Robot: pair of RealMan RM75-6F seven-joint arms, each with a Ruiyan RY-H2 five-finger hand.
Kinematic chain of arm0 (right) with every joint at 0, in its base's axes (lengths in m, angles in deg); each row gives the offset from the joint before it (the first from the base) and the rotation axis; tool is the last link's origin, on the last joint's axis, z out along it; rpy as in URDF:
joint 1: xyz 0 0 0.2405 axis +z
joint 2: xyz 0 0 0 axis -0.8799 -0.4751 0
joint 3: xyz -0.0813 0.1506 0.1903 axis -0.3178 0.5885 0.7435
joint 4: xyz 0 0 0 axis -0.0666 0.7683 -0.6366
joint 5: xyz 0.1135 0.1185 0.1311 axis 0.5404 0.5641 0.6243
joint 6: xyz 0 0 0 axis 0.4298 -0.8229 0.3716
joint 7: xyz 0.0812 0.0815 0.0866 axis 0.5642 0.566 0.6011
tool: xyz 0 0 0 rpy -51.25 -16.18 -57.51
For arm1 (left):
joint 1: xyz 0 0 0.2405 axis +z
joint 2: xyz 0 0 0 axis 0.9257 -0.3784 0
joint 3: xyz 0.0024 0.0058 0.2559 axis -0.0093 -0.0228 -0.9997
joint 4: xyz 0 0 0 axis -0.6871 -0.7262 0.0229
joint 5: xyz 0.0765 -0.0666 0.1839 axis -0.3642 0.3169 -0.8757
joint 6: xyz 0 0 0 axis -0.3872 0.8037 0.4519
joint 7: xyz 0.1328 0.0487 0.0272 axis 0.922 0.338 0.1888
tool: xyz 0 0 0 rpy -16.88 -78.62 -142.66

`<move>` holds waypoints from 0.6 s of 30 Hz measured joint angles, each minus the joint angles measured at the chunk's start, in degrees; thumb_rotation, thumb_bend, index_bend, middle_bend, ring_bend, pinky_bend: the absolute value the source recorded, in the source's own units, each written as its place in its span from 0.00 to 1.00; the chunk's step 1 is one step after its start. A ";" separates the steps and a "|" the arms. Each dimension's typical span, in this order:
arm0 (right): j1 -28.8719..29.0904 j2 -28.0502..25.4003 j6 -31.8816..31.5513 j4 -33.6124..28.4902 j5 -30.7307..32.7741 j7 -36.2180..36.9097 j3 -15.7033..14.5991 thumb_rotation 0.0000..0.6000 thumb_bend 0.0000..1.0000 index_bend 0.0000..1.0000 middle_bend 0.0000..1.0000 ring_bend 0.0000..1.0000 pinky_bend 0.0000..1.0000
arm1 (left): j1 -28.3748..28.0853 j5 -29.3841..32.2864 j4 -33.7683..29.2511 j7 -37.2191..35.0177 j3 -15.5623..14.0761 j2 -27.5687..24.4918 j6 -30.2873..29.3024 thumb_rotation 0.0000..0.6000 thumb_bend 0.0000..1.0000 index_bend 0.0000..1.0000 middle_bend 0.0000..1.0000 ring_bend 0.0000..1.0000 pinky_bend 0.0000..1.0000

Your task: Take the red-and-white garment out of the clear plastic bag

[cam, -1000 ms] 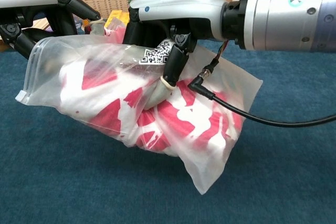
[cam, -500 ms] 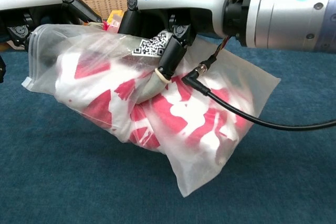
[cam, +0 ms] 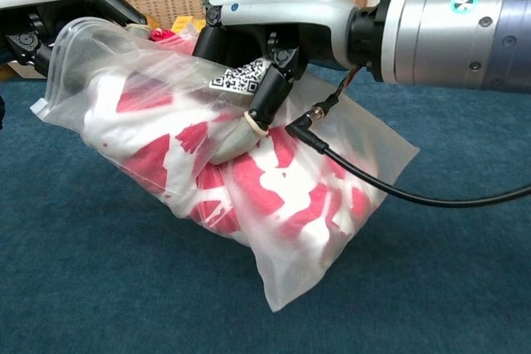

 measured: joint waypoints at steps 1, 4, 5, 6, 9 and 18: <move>0.03 0.06 0.05 0.03 -0.02 0.04 -0.03 1.00 0.22 0.91 0.92 1.00 1.00 | 0.04 0.06 0.18 0.06 -0.01 0.00 -0.04 1.00 0.48 0.84 1.00 1.00 1.00; 0.27 0.27 0.47 0.28 -0.15 -0.07 -0.20 1.00 0.22 0.91 0.92 1.00 1.00 | 0.09 0.36 0.57 0.06 -0.18 0.17 0.22 1.00 0.48 0.85 1.00 1.00 1.00; 0.41 0.43 0.69 0.45 -0.14 -0.12 -0.23 1.00 0.22 0.91 0.92 1.00 1.00 | 0.10 0.46 0.70 0.03 -0.25 0.26 0.34 1.00 0.48 0.85 1.00 1.00 1.00; 0.52 0.52 0.86 0.60 -0.10 -0.19 -0.25 1.00 0.22 0.91 0.92 1.00 1.00 | 0.11 0.54 0.86 0.01 -0.30 0.36 0.43 1.00 0.48 0.85 1.00 1.00 1.00; 0.90 0.79 1.38 1.19 0.07 -0.83 -0.26 1.00 0.22 0.91 0.91 1.00 1.00 | 0.21 0.73 1.55 0.13 -0.42 0.69 0.47 1.00 0.48 0.86 1.00 1.00 1.00; 2.44 2.12 3.45 4.17 1.80 -3.49 0.15 1.00 0.22 0.90 0.91 1.00 1.00 | 0.53 2.58 4.52 0.06 -0.42 3.05 1.06 1.00 0.48 0.86 1.00 1.00 1.00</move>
